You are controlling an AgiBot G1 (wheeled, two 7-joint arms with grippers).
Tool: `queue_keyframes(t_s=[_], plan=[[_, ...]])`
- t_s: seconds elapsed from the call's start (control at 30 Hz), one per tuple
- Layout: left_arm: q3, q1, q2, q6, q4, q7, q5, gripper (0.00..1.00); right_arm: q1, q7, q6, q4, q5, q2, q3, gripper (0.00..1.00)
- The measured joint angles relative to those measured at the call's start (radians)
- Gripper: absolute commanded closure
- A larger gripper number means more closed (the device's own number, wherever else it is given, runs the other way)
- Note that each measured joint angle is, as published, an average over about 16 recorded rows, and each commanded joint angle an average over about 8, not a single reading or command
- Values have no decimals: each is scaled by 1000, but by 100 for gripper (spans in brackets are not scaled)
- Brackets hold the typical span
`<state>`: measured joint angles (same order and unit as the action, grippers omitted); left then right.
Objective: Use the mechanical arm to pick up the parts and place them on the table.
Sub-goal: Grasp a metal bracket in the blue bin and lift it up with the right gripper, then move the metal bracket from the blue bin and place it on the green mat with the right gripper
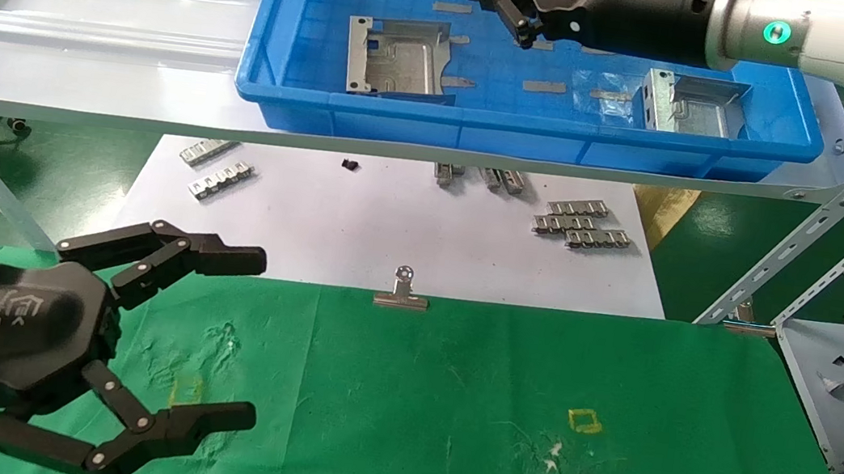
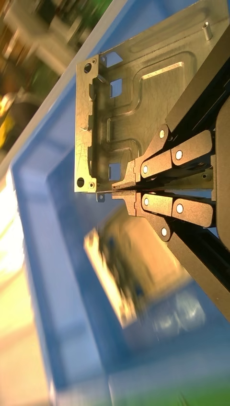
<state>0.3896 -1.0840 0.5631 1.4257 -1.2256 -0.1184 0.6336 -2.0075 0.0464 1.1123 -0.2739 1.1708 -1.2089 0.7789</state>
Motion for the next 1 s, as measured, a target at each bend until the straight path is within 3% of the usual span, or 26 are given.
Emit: queue_keyframes(t_s=[0.23, 0.43, 0.77, 1.0], plan=[[0, 0, 0, 0, 0, 0, 0, 0, -25, 85, 314, -35, -43, 110, 0, 100], [0, 0, 0, 0, 0, 0, 0, 0, -15, 99, 462, -142, -93, 215, 41, 100], [0, 0, 0, 0, 0, 0, 0, 0, 35, 39, 489, -466, -215, 437, 188, 100], [0, 0, 0, 0, 0, 0, 0, 0, 65, 40, 479, -602, -204, 550, 335, 100]])
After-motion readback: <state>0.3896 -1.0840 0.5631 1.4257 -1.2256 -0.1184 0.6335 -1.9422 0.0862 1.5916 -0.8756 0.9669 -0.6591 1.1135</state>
